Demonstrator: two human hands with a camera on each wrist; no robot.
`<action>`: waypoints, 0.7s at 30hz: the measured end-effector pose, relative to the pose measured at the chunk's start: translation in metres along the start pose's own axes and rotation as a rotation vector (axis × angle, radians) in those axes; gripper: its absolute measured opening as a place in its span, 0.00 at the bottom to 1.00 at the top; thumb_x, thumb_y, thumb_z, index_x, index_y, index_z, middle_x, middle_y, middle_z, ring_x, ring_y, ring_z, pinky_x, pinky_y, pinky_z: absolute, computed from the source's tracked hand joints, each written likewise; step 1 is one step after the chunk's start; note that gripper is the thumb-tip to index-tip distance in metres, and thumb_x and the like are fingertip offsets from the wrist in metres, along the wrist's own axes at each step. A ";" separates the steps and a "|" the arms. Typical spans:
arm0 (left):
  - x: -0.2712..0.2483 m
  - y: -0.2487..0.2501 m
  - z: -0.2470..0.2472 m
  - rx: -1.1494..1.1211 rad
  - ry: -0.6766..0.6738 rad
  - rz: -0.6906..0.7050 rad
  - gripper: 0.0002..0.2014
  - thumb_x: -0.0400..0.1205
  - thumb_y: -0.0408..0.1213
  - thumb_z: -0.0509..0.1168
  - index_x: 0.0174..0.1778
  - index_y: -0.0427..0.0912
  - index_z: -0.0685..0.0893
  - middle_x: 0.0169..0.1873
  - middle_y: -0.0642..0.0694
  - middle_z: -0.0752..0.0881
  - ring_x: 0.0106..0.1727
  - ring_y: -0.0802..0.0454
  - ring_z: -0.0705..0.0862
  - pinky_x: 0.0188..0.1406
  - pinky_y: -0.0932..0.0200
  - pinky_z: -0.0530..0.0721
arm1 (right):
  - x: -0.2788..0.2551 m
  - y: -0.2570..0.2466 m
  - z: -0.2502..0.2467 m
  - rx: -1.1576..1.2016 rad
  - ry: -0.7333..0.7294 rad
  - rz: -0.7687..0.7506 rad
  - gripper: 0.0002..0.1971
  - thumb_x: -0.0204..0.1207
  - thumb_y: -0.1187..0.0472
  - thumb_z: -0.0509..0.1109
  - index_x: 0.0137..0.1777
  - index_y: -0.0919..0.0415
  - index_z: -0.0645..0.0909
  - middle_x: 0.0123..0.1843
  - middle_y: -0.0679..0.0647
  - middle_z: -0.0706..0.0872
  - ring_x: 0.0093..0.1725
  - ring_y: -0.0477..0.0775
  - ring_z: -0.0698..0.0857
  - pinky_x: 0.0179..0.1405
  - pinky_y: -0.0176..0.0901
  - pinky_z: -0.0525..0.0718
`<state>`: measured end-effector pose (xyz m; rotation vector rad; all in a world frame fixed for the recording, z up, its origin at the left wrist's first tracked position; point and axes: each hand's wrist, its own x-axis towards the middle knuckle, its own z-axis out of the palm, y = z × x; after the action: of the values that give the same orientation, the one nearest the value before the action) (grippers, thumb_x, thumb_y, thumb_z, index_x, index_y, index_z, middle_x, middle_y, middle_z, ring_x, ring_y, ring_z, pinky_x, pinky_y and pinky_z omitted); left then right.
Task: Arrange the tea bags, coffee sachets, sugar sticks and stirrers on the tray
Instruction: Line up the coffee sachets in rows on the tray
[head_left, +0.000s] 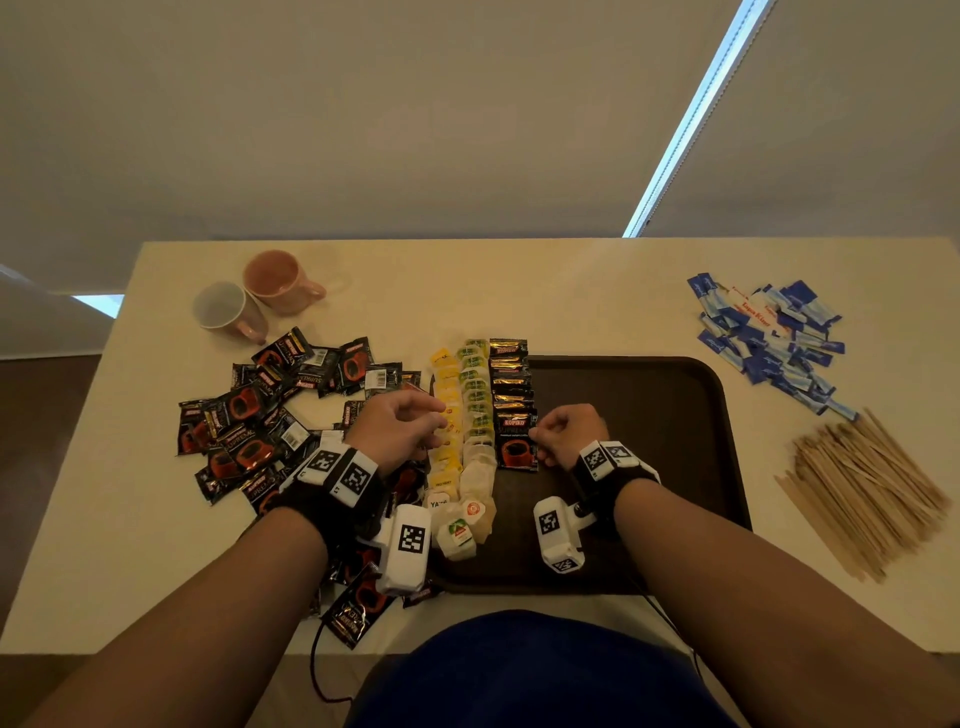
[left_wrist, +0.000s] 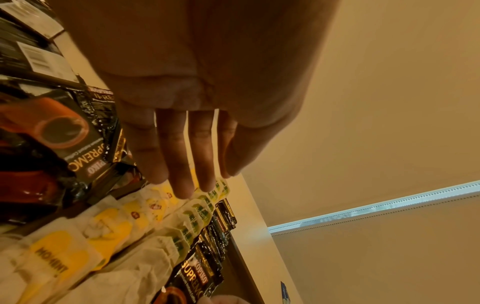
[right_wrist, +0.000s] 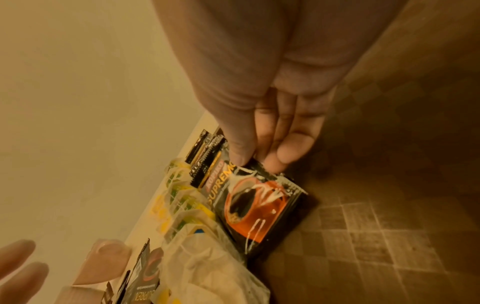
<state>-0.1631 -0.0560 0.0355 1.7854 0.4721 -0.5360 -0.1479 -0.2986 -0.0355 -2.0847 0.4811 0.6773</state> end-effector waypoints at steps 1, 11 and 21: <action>0.001 -0.001 -0.001 0.002 0.000 -0.003 0.04 0.83 0.29 0.70 0.51 0.41 0.88 0.45 0.40 0.93 0.42 0.45 0.91 0.34 0.57 0.87 | 0.000 0.000 0.001 -0.002 -0.001 0.006 0.04 0.77 0.60 0.76 0.43 0.58 0.85 0.35 0.55 0.91 0.30 0.46 0.88 0.33 0.37 0.86; 0.000 -0.006 -0.011 -0.028 0.041 -0.047 0.04 0.83 0.29 0.69 0.51 0.39 0.88 0.45 0.39 0.92 0.39 0.48 0.89 0.39 0.51 0.88 | -0.003 0.000 -0.002 -0.065 0.030 -0.005 0.07 0.77 0.57 0.76 0.43 0.59 0.86 0.35 0.54 0.91 0.35 0.49 0.90 0.45 0.44 0.90; -0.029 -0.050 -0.056 -0.107 0.190 -0.312 0.06 0.82 0.29 0.70 0.53 0.41 0.87 0.49 0.39 0.90 0.41 0.48 0.88 0.33 0.55 0.88 | -0.024 -0.036 0.014 -0.130 0.085 -0.204 0.13 0.79 0.52 0.73 0.36 0.57 0.85 0.32 0.49 0.84 0.34 0.45 0.82 0.40 0.42 0.80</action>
<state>-0.2082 0.0096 0.0270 1.6760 0.9050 -0.5462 -0.1507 -0.2649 -0.0045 -2.2546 0.2718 0.5133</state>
